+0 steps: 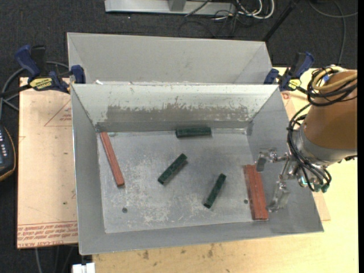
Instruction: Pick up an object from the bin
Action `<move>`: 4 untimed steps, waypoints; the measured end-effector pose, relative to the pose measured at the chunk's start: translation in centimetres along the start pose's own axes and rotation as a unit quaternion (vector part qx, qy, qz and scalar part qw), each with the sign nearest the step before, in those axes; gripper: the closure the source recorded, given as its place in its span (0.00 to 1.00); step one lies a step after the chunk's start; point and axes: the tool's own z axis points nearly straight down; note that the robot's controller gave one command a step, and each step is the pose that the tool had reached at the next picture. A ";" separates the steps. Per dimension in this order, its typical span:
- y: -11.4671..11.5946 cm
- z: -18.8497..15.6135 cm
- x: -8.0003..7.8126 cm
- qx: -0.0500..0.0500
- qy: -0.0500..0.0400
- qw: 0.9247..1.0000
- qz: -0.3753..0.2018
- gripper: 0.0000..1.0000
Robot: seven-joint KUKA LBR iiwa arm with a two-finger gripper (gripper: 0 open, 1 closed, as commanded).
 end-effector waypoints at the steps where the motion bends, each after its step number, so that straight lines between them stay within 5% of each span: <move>1: 3.5 14.5 -2.4 0.000 -0.006 1.000 -0.013 0.00; 2: 10.4 14.2 -7.4 0.000 -0.008 0.997 -0.074 0.00; 3: 16.0 5.8 -14.5 -0.001 -0.012 0.998 -0.063 0.00; 4: 20.1 14.8 -10.4 0.000 0.000 0.994 -0.111 0.00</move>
Offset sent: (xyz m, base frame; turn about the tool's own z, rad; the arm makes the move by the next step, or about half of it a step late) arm 0.0214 0.0338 -0.1437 -0.0246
